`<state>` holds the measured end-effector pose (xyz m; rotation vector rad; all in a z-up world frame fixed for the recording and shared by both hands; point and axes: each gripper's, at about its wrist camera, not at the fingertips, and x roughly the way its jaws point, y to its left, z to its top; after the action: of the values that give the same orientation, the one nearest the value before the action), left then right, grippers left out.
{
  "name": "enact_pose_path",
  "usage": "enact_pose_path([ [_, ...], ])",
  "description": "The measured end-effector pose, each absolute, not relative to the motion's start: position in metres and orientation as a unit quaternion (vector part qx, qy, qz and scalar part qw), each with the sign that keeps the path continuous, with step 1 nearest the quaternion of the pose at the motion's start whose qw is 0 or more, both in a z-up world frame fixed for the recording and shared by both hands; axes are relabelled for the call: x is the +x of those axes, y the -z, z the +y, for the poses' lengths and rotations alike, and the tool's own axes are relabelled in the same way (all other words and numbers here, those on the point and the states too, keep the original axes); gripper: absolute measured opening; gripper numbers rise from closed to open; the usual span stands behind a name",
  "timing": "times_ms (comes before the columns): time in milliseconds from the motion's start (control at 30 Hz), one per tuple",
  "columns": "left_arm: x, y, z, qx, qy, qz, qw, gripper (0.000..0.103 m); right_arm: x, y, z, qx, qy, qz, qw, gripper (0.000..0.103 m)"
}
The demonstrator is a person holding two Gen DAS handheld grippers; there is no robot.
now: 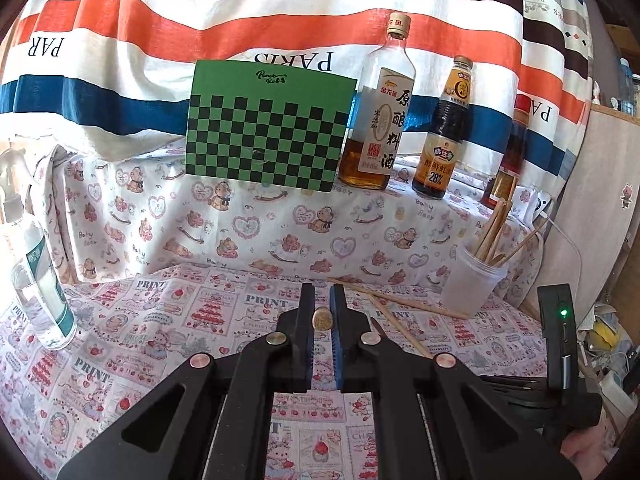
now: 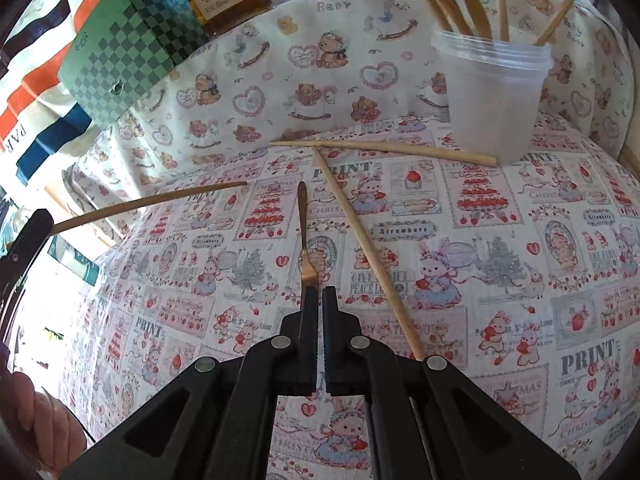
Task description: Organize utensils
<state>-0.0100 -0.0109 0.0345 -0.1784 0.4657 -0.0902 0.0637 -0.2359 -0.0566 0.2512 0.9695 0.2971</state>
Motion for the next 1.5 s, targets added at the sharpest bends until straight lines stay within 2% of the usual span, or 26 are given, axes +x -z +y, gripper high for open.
enact_pose_path([
  [33, -0.009, -0.035, -0.010, -0.090, 0.044, 0.231, 0.968, 0.006, 0.063, 0.057, -0.236, 0.123, -0.141, 0.461, 0.867, 0.009],
  [67, -0.008, -0.035, -0.008, -0.092, 0.042, 0.231, 0.968, 0.006, 0.063, 0.057, -0.235, 0.120, -0.140, 0.462, 0.867, 0.021],
  [133, -0.007, -0.035, -0.004, -0.100, 0.042, 0.232, 0.967, 0.006, 0.065, 0.059, -0.231, 0.116, -0.132, 0.464, 0.868, 0.028],
  [267, -0.007, -0.035, -0.002, -0.103, 0.044, 0.235, 0.966, 0.006, 0.070, 0.067, -0.225, 0.118, -0.130, 0.480, 0.859, 0.026],
  [400, -0.007, -0.035, -0.002, -0.102, 0.043, 0.234, 0.966, 0.006, 0.074, 0.069, -0.227, 0.132, -0.131, 0.481, 0.856, 0.018],
  [633, -0.007, -0.033, 0.000, -0.108, 0.034, 0.232, 0.966, 0.006, 0.070, 0.068, -0.211, 0.070, -0.136, 0.468, 0.870, 0.013],
  [733, -0.004, -0.030, 0.000, -0.104, 0.031, 0.236, 0.966, 0.006, 0.066, 0.068, -0.200, 0.010, -0.130, 0.455, 0.881, 0.010],
  [900, -0.004, -0.030, 0.000, -0.102, 0.029, 0.234, 0.966, 0.006, 0.060, 0.068, -0.186, -0.055, -0.126, 0.439, 0.888, 0.010],
  [1033, -0.005, -0.033, 0.002, -0.102, 0.026, 0.230, 0.967, 0.006, 0.058, 0.069, -0.185, -0.064, -0.131, 0.435, 0.889, 0.009],
  [1500, -0.007, -0.036, 0.004, -0.104, 0.021, 0.224, 0.969, 0.006, 0.074, 0.051, -0.214, 0.021, -0.160, 0.449, 0.879, 0.013],
])
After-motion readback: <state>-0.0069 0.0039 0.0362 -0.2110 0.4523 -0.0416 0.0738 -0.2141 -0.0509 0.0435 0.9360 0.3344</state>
